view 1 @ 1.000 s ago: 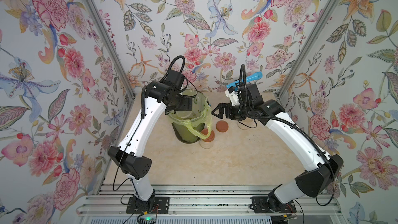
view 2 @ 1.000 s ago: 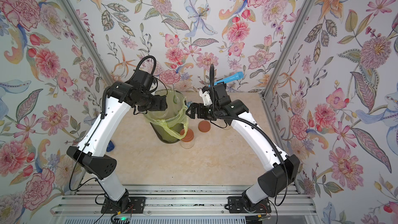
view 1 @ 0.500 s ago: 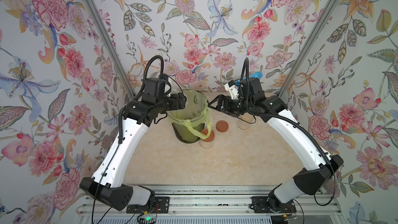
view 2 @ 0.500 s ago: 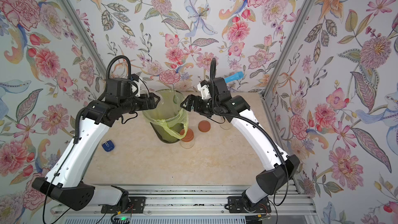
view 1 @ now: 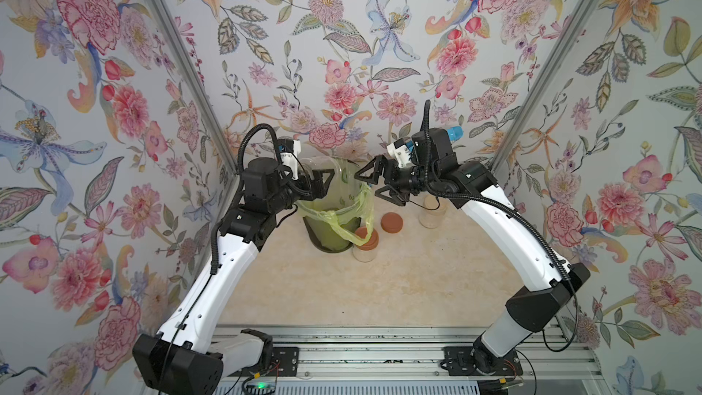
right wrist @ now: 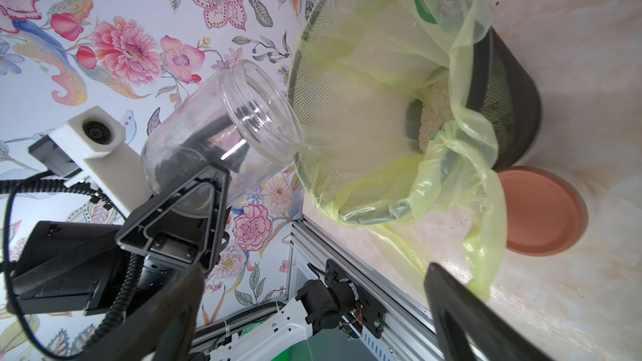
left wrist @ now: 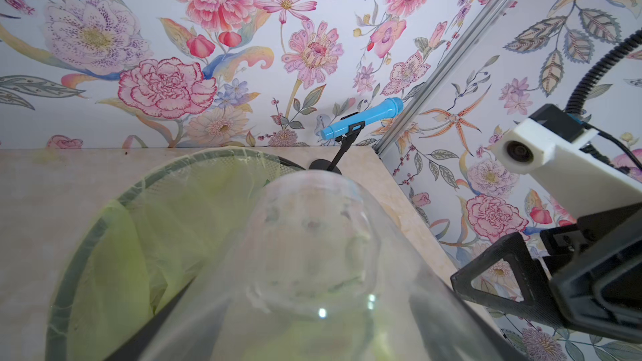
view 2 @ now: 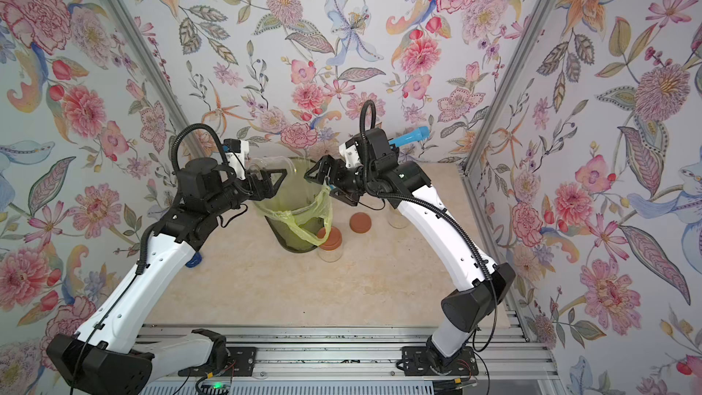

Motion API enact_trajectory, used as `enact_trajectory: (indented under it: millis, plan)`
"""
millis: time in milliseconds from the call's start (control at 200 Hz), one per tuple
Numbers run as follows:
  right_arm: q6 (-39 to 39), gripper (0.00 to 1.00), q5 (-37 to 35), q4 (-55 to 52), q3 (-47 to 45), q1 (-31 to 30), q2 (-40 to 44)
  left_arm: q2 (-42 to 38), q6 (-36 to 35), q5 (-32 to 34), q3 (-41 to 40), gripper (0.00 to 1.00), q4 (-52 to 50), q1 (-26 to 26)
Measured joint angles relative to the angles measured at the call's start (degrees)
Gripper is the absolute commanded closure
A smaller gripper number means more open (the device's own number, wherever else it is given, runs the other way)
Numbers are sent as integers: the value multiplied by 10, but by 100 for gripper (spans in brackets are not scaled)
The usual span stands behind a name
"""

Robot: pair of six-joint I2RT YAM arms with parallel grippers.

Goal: Empty moldy rice from jars
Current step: Place the jar at the center of the board.

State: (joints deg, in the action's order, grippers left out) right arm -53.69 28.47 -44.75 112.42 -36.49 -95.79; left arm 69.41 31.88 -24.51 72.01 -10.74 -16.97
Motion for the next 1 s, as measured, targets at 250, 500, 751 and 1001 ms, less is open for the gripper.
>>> enact_trajectory:
  millis: [250, 500, 751, 1001]
  plan:
    - [-62, 0, 9, 1, 44, -1, -28, -20, -31, -40, -61, 100, 113, 1]
    - [-131, 0, 27, 16, 46, -1, -29, -63, -82, -26, -139, 100, 207, 1]
    - [-182, 0, 43, 61, 46, -21, -31, -76, -120, -6, -159, 100, 248, 1]
    - [-203, 0, 55, 91, 53, -31, -72, -76, -126, -1, -161, 100, 256, -2]
